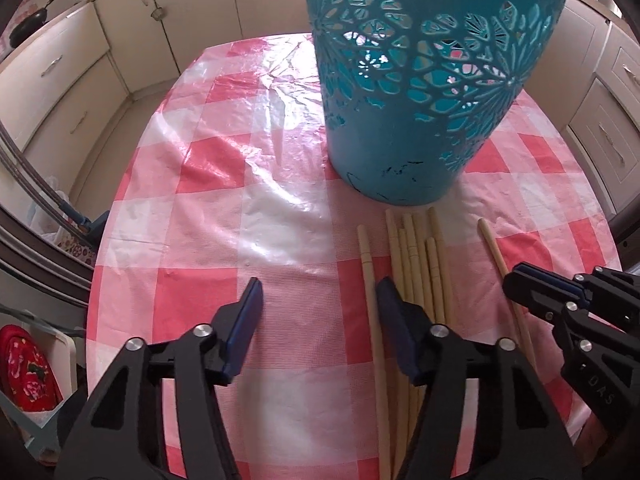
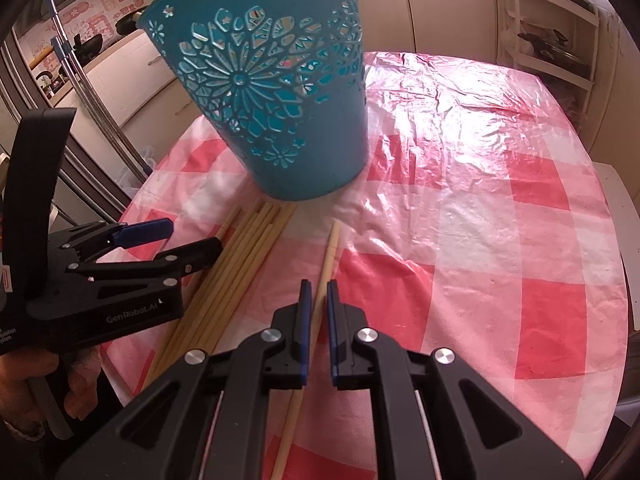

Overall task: Organize utensils
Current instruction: 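Grasp a chopstick with the left tool while the right tool grasps another chopstick, then lift the left tool's chopstick into the basket while the right tool holds its chopstick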

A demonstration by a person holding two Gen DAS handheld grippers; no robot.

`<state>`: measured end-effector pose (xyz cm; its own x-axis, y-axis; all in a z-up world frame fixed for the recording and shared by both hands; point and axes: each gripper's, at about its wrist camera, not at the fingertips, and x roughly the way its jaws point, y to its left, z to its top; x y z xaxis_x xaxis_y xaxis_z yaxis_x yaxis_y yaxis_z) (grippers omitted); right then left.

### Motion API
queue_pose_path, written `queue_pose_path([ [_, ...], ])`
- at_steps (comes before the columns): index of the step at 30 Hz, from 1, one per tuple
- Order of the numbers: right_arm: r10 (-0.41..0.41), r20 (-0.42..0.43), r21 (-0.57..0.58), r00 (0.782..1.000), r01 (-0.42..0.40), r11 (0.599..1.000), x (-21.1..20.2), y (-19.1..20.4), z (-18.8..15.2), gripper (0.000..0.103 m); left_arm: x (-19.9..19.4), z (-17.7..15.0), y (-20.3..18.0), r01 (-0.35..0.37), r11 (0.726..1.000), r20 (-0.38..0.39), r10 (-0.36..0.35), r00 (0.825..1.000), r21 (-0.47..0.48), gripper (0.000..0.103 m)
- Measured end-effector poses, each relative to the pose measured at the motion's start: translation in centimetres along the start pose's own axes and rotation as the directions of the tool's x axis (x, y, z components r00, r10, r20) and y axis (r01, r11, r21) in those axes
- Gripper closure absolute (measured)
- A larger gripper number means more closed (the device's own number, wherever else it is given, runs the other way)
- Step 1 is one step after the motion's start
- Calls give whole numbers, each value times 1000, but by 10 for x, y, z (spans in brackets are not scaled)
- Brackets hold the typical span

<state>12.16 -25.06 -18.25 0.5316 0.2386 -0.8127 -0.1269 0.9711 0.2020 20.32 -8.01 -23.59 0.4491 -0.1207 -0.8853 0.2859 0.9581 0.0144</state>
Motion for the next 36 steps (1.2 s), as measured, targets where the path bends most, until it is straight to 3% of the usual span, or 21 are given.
queue_pose_path([
  [1, -5, -6, -6, 1000, 5, 1000, 2, 1, 1, 95, -1, 1, -3, 11, 1000, 0, -11, 1000, 13, 72],
  [3, -11, -11, -22, 1000, 11, 1000, 3, 3, 1, 95, -3, 2, -8, 36, 999, -9, -36, 999, 22, 84],
  [12, -43, -6, -37, 999, 43, 998, 7, 4, 5, 95, -2, 4, -9, 53, 998, -27, -52, 998, 38, 84],
  [14, -52, 9, -52, 999, 53, 997, 7, 5, 4, 95, -1, 4, -8, 68, 997, -25, -67, 997, 45, 96],
  [15, -52, 15, -49, 999, 53, 997, 7, 4, 4, 96, -1, 5, -6, 81, 996, -27, -80, 996, 38, 98],
  [25, -37, 61, -46, 997, 40, 998, 5, 0, -2, 98, -48, -1, -5, 57, 996, 108, -64, 992, 70, 98],
  [32, -53, 77, -56, 996, 57, 997, 4, 4, -6, 98, -96, -1, 8, 118, 991, 194, -128, 973, 60, 98],
  [34, -48, 80, -49, 996, 52, 997, 3, 5, -8, 98, -111, 0, 19, 168, 985, 230, -173, 958, 41, 98],
  [36, -37, 83, -38, 996, 41, 998, 2, 3, -10, 98, -134, 2, 28, 229, 973, 286, -226, 931, 25, 98],
])
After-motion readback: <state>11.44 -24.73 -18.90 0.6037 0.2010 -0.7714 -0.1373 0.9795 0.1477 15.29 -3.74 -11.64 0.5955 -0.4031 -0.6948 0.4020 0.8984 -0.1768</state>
